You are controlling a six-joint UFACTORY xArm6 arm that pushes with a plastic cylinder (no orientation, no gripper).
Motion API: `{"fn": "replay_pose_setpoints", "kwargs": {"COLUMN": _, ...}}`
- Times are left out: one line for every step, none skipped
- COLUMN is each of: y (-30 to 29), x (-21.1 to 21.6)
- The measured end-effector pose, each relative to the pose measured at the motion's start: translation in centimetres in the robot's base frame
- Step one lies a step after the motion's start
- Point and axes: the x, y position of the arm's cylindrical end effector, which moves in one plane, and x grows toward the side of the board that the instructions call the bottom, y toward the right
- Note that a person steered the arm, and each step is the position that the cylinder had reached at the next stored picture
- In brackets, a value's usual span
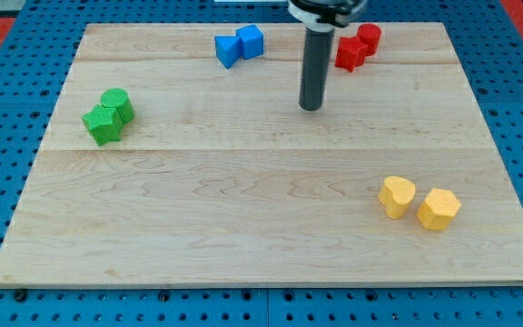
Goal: Separate the both blue blocks from each other
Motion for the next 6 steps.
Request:
{"fn": "replay_pose_setpoints", "kwargs": {"y": -2.2, "x": -4.9}}
{"fn": "replay_pose_setpoints", "kwargs": {"y": -3.8, "x": -8.8}}
{"fn": "replay_pose_setpoints", "kwargs": {"y": -10.9, "x": -9.1}}
{"fn": "replay_pose_setpoints", "kwargs": {"y": -18.4, "x": -9.1}}
{"fn": "replay_pose_setpoints", "kwargs": {"y": -17.3, "x": -9.1}}
{"fn": "replay_pose_setpoints", "kwargs": {"y": -12.1, "x": -9.2}}
